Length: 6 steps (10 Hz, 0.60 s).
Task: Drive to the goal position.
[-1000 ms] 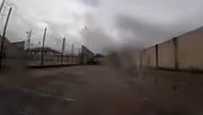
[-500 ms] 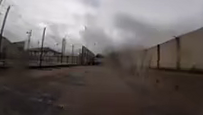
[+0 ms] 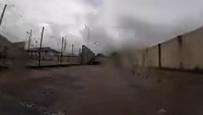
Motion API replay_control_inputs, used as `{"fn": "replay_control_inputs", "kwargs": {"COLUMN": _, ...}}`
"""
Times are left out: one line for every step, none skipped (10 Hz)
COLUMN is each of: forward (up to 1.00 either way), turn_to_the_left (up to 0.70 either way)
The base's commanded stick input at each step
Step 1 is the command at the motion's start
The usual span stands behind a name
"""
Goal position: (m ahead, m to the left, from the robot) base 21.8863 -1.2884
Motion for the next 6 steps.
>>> {"fn": "replay_control_inputs", "kwargs": {"forward": 0.5, "turn_to_the_left": 0.02}}
{"fn": "replay_control_inputs", "kwargs": {"forward": 0.5, "turn_to_the_left": 0.02}}
{"fn": "replay_control_inputs", "kwargs": {"forward": 0.5, "turn_to_the_left": 0.02}}
{"fn": "replay_control_inputs", "kwargs": {"forward": 0.5, "turn_to_the_left": 0.02}}
{"fn": "replay_control_inputs", "kwargs": {"forward": 0.5, "turn_to_the_left": 0.02}}
{"fn": "replay_control_inputs", "kwargs": {"forward": 0.5, "turn_to_the_left": 0.02}}
